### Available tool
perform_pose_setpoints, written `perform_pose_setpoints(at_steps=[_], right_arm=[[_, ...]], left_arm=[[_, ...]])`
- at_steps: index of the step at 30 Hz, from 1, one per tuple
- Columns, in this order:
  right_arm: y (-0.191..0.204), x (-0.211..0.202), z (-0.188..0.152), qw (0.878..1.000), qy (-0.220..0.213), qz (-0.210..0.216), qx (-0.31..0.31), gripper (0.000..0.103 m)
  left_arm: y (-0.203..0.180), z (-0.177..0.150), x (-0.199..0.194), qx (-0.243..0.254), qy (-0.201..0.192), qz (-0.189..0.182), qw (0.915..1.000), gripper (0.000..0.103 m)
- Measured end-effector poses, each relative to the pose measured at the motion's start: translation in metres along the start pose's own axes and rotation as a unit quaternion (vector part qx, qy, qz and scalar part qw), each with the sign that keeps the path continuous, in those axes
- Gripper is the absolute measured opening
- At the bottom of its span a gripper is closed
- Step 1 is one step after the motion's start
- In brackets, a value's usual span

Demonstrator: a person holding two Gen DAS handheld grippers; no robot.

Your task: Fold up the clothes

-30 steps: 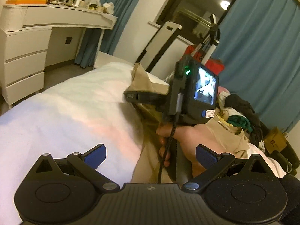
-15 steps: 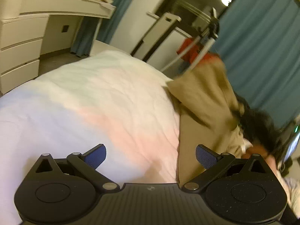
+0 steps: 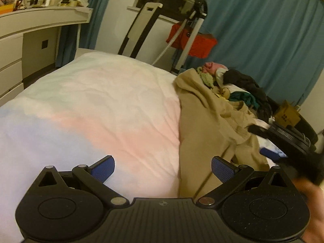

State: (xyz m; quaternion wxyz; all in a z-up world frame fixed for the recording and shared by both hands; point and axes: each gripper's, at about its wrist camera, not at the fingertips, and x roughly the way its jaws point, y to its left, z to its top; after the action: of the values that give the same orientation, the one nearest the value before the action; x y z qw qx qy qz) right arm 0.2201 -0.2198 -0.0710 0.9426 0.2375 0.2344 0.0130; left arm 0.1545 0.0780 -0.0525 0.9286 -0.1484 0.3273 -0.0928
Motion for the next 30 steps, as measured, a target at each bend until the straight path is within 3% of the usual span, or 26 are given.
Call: perform_pose_setpoints(at_steps=[3, 9, 13, 17, 22, 25, 30], right_arm=[[0.001, -0.061, -0.020, 1.000, 0.016, 0.014, -0.010, 0.089], [-0.012, -0.164, -0.068, 0.999, 0.047, -0.008, 0.023, 0.089], [-0.024, -0.190, -0.092, 0.995, 0.060, -0.015, 0.074, 0.089], [-0.028, -0.197, -0.097, 0.992, 0.067, 0.010, 0.103, 0.089], [-0.028, -0.206, -0.096, 0.992, 0.063, 0.026, 0.104, 0.089], [-0.034, -0.205, -0.099, 0.991, 0.070, 0.026, 0.113, 0.089], [-0.047, -0.205, -0.097, 0.987, 0.061, 0.019, 0.146, 0.089]], left_arm=[[-0.006, 0.000, -0.007, 0.013, 0.002, -0.003, 0.9999, 0.101], [-0.023, -0.004, -0.030, 0.054, 0.022, -0.010, 0.9983, 0.098], [-0.025, -0.010, -0.053, 0.055, 0.046, -0.015, 0.9973, 0.098], [-0.004, -0.021, -0.068, 0.011, 0.088, -0.009, 0.9960, 0.098], [0.035, -0.035, -0.076, -0.071, 0.144, 0.053, 0.9856, 0.096], [0.057, -0.046, -0.079, -0.137, 0.174, 0.066, 0.9729, 0.082], [0.066, -0.056, -0.091, -0.168, 0.184, 0.094, 0.9640, 0.058]])
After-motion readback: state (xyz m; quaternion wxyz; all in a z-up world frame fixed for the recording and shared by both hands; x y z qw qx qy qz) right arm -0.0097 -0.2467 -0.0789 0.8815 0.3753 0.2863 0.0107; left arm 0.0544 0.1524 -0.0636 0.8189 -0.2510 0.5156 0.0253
